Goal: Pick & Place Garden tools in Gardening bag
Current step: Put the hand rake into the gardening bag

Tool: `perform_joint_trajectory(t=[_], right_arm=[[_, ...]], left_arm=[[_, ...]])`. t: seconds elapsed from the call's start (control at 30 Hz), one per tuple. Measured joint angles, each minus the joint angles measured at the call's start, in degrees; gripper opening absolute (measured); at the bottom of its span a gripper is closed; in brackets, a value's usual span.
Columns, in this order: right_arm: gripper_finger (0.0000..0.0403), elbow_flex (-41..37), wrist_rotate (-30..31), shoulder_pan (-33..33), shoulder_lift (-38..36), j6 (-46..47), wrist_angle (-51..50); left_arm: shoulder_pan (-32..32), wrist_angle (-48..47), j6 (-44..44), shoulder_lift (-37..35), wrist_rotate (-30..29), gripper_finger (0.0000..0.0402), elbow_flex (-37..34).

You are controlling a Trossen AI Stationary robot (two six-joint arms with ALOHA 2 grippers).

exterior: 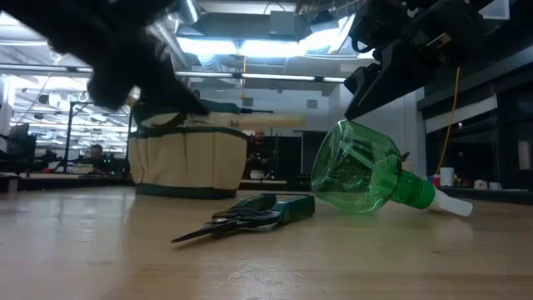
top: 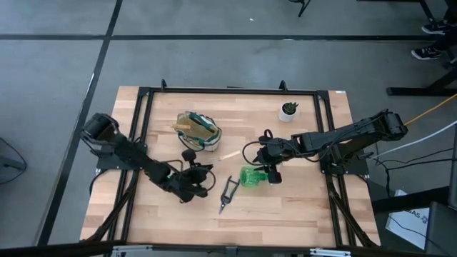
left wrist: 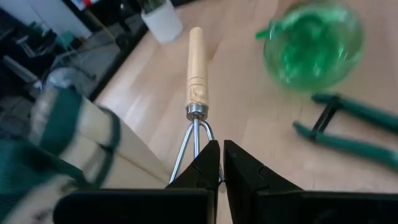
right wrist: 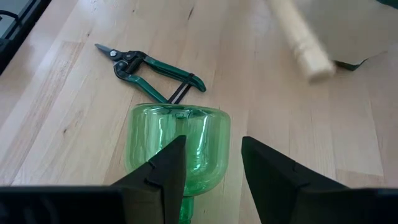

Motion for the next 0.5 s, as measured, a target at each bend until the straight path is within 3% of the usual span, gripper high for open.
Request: perform_joint_trajectory(t=[0.27, 0.5], right_arm=[[0.0158, 0.0, 0.0, 0.0, 0.0, 0.0, 0.0], [0.0158, 0.0, 0.0, 0.0, 0.0, 0.0, 0.0]], left_arm=[[-1.0, -0.6, 9.1, -10.0, -2.9, 0.0007, 0.0], [0.4, -8.2, 12.7, -19.8, -3.4, 0.0007, 0.1]])
